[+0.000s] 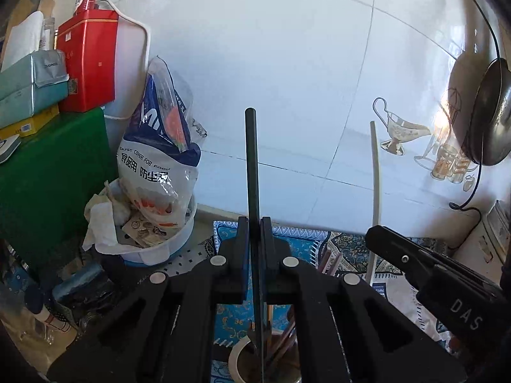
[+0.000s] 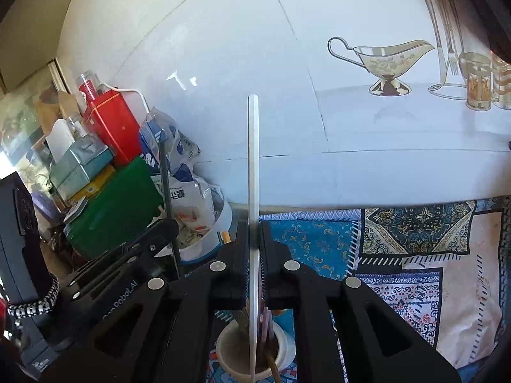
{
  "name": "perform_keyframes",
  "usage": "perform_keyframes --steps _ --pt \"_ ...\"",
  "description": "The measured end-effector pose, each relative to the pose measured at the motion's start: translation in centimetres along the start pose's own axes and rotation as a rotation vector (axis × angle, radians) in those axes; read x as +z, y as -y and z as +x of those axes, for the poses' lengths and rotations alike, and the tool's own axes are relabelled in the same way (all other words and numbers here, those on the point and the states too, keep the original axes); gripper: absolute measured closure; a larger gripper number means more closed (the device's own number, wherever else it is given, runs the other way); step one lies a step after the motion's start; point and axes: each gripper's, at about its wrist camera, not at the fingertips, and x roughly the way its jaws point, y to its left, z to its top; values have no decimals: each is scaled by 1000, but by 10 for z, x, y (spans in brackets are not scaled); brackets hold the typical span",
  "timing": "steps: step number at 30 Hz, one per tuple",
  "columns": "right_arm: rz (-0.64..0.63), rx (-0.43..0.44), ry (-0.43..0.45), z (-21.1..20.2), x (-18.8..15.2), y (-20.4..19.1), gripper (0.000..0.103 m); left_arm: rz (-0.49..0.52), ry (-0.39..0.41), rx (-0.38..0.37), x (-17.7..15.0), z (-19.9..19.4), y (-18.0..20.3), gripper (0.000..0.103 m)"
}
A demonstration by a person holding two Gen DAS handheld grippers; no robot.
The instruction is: Organize utensils
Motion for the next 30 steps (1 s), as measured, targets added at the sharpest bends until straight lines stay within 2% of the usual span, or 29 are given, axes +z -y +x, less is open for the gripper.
perform_keyframes --steps 6,14,23,30 --pt "24 -89 52 5 -6 -8 97 63 8 -48 -12 17 2 99" --pt "40 -211 68 19 -23 -13 97 98 17 -155 -26 31 -11 99" --pt "86 -250 94 26 -33 -7 97 96 3 -208 -37 38 -22 101" --pt "88 -252 96 28 -44 -9 97 106 -21 -238 -30 33 -24 102"
